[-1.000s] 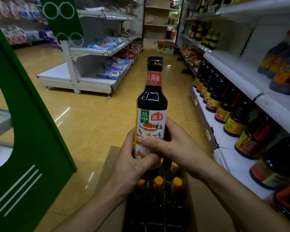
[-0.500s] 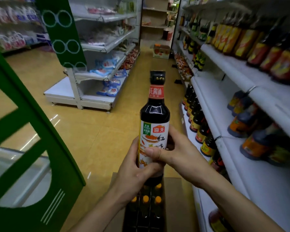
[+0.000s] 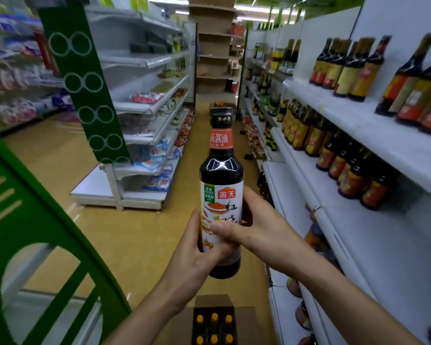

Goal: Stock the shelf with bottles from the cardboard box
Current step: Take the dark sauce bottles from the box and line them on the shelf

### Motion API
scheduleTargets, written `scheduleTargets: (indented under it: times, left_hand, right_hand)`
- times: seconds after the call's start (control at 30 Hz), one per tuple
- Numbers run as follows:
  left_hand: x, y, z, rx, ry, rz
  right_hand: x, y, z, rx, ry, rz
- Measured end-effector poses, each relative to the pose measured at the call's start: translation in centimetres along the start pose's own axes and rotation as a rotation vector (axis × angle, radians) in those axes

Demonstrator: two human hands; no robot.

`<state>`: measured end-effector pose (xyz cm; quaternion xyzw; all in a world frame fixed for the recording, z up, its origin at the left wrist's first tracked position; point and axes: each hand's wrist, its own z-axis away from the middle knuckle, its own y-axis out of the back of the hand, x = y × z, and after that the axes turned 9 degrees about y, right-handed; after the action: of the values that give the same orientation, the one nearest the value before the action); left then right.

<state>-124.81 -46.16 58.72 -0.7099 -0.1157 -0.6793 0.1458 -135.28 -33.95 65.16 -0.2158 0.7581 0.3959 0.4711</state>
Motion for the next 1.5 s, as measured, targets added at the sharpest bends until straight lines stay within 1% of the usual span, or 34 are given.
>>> scheduleTargets:
  times: [0.23,0.47,0.73,0.8,0.93,1.1,1.3,1.5]
  left_hand:
    - [9.2,-0.8,0.5,-0.049,-0.052,0.007]
    - [14.2,-3.9,0.4,-0.153,-0.093,-0.007]
    - [16.3,-11.8,-0.2,-0.318,-0.132,-0.001]
    - [16.7,-14.6,-0.3,-0.363,-0.132,-0.001]
    - [17.4,-20.4,-0.1,-0.430,-0.168,0.010]
    - [17.9,-27.0,0.5,-0.562,-0.180,0.040]
    - [17.6,-33.6,1.3,-0.716,-0.166,0.077]
    - [17.7,-38.7,1.9,-0.882,-0.161,0.072]
  right_hand:
    - [-8.7,3.2,-0.7,0.059,0.018,0.049]
    - [-13.1,7.0,1.6,0.174,0.034,0.078]
    - [-15.5,13.1,7.7,0.334,0.007,0.136]
    - [-15.8,15.2,9.6,0.394,-0.017,0.141]
    - [-16.4,19.2,13.5,0.456,-0.056,0.176]
    - [-16.8,23.5,18.4,0.563,-0.093,0.237]
    - [-16.4,26.7,23.7,0.707,-0.147,0.305]
    - [-16.5,28.6,28.0,0.857,-0.205,0.369]
